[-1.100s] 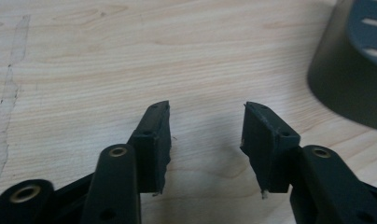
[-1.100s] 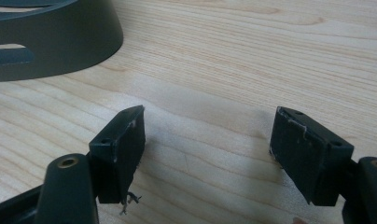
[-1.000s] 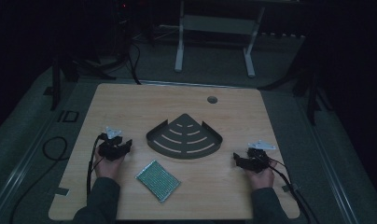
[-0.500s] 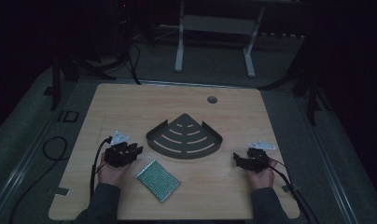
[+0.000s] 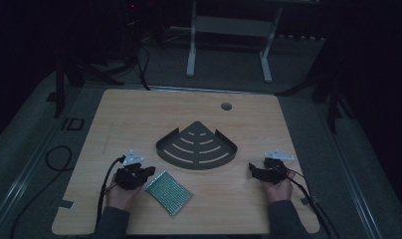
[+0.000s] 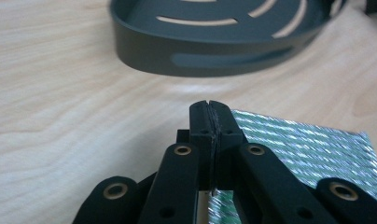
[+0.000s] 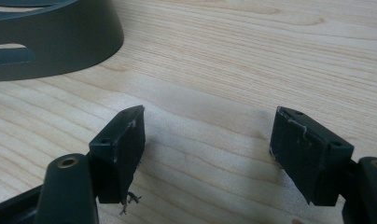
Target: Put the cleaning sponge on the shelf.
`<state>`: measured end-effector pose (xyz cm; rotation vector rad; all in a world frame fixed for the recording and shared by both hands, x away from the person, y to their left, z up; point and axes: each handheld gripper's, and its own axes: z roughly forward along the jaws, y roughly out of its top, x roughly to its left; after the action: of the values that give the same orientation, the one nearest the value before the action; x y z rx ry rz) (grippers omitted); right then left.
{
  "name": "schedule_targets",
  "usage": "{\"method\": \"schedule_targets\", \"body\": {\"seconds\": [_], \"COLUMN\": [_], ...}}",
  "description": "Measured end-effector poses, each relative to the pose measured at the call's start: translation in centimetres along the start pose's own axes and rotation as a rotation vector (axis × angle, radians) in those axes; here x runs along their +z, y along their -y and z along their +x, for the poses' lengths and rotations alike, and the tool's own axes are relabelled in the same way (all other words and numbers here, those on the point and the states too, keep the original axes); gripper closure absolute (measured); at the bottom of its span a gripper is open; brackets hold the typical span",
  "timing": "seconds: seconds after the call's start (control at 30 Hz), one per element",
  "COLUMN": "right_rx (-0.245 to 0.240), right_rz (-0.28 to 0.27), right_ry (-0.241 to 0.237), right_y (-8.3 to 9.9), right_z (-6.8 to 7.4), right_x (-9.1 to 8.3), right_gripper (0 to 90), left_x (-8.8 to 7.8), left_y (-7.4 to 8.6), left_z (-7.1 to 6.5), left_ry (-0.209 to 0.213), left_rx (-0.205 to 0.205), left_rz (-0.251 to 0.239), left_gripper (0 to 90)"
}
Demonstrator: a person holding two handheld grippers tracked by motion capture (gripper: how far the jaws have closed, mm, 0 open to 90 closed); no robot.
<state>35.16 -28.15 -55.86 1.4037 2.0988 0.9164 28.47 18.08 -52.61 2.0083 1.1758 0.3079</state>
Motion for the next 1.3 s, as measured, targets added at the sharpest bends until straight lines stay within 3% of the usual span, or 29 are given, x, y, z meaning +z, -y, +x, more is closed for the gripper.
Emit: {"method": "schedule_targets", "body": {"seconds": [0.43, 1.03, 1.3], "right_rx": [0.000, 0.000, -0.001], "right_rz": [0.000, 0.000, -0.001], "right_ry": [-0.001, -0.001, -0.002], "right_y": [0.0, 0.0, 0.0], "right_z": [0.0, 0.0, 0.0], "right_x": [0.0, 0.0, 0.0], "right_gripper": [25.8, 25.8, 25.8], "left_x": [-0.1, -0.9, -0.9], "left_y": [1.2, 2.5, 2.7], "left_z": [-1.9, -3.2, -3.3], "left_ry": [0.028, 0.053, 0.033], "left_rx": [0.060, 0.065, 0.059], "left_rz": [0.065, 0.107, 0.121], "left_gripper": [89.9, 89.9, 90.0]}}
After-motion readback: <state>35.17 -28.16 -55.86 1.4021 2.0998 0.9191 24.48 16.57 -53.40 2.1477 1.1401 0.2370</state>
